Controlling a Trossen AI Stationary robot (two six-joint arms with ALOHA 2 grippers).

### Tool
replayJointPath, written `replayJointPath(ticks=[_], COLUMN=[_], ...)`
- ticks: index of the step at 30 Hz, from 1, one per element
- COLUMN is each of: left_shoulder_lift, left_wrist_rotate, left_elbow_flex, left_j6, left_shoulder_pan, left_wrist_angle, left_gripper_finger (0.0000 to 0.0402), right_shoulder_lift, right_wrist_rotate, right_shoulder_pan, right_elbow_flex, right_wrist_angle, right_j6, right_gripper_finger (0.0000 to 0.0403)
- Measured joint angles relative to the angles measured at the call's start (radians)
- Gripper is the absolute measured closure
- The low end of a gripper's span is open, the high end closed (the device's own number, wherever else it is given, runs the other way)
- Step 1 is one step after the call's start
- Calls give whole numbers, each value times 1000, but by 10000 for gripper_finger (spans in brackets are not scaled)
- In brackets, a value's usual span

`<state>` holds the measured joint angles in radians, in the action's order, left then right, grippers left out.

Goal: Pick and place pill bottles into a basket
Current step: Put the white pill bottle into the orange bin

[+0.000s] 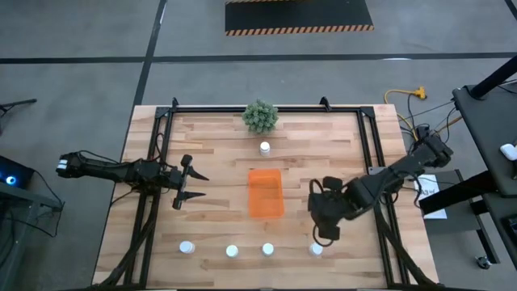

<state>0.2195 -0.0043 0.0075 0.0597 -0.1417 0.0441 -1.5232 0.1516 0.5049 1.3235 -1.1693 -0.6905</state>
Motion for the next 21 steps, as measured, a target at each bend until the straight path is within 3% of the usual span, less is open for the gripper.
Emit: replayJointPath(ticks=[12,21], left_shoulder_lift=[0,0], left_wrist_rotate=[0,1], left_elbow_flex=[0,0], left_j6=[0,0], left_shoulder_pan=[0,0], left_wrist_angle=[0,0], left_gripper_finger=[173,173], right_shoulder_lift=[-22,-141], right_wrist_rotate=[-159,-213], right_shoulder_pan=[-210,-292], right_elbow_flex=[67,208], right_wrist_angle=[88,80], right_j6=[200,349], right_gripper_finger=[262,262])
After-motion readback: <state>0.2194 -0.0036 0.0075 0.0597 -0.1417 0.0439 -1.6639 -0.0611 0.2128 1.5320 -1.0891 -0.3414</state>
